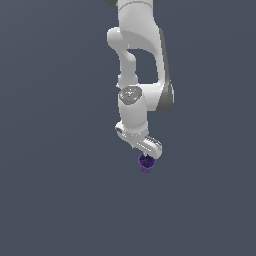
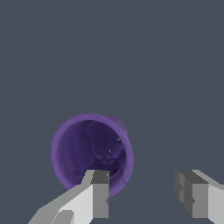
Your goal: Pick up the object and move it to a goal position.
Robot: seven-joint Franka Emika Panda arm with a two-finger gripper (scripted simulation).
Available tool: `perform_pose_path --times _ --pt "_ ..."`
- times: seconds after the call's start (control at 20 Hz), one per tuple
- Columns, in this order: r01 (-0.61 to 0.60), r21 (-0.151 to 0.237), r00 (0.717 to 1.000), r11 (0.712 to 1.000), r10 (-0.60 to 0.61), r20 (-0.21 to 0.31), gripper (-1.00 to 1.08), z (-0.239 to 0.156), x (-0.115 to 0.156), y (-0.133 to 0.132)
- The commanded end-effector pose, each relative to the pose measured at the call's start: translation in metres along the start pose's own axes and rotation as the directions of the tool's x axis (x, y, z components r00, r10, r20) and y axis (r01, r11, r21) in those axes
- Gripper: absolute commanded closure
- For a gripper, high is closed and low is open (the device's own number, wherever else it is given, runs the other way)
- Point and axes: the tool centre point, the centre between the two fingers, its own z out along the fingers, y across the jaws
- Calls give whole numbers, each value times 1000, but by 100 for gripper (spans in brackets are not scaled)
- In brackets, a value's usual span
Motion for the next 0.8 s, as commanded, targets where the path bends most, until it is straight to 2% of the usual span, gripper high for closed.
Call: perform_pose_path --times 0.0,0.5,0.75 --pt "-44 13 999 999 44 -5 -20 2 2 -2" --pt "-84 24 996 996 84 -8 -20 7 3 -4" --pt "-88 25 996 996 88 -8 -20 22 3 -5"
